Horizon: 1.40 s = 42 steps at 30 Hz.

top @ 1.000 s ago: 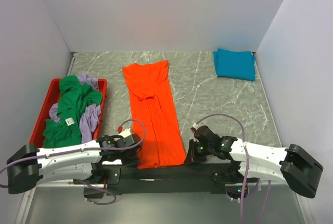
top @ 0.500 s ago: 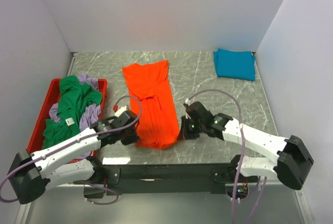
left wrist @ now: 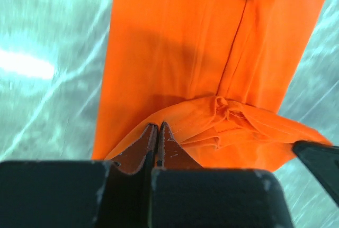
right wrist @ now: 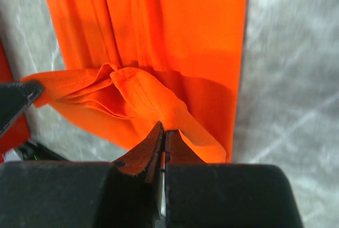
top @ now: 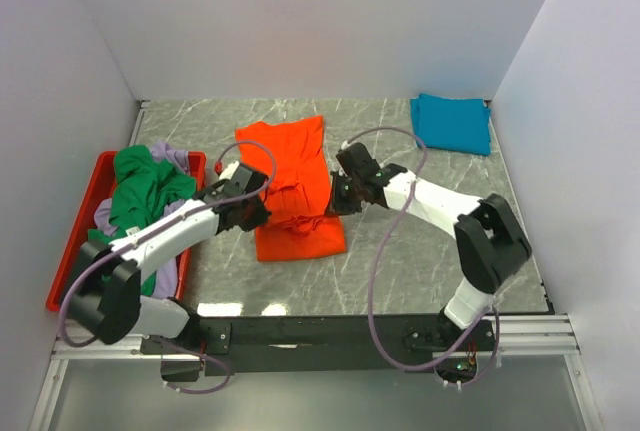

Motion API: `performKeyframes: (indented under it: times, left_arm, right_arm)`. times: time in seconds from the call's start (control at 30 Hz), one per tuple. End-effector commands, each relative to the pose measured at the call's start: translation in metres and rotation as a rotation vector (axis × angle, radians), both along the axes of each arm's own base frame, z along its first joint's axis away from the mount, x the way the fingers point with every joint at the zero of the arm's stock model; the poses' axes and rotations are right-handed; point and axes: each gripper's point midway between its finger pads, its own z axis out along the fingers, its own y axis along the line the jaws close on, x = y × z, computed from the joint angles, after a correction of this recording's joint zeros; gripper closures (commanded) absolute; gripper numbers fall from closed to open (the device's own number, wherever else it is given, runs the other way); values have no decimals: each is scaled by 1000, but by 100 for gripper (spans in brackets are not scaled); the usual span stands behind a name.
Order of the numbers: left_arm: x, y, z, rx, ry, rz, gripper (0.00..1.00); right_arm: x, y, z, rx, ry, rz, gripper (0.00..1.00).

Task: Fold and stack the t-shirts
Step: Fold the tshirt

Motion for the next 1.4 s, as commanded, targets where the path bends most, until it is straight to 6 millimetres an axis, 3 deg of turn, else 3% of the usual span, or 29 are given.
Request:
performKeyframes:
  times: [0.0,0.07,0.37,0.63,0.9,1.17,1.37]
  left_arm:
    - [38,-3,19,4,-90,27,99]
    - [48,-2,21,4,-92,46,99]
    - [82,13,21,13,-93,108,99]
    - [110,22,9,29,-71,118,99]
    - [123,26,2,41,-58,122,99]
    - [130,28,-5,58,-39,115,99]
    - [132,31,4,50,-63,121,99]
  right_arm:
    - [41,11,24,47,-85,-20,100]
    - [50,12,18,43,-73,-26,100]
    - [94,19,30,75,-96,-37,100]
    - [117,20,22,102,-78,-37,100]
    - [139,23,10,123,-68,-7,100]
    - [153,21,18,147,-79,-3,100]
    - [156,18,24,159,-92,-7,100]
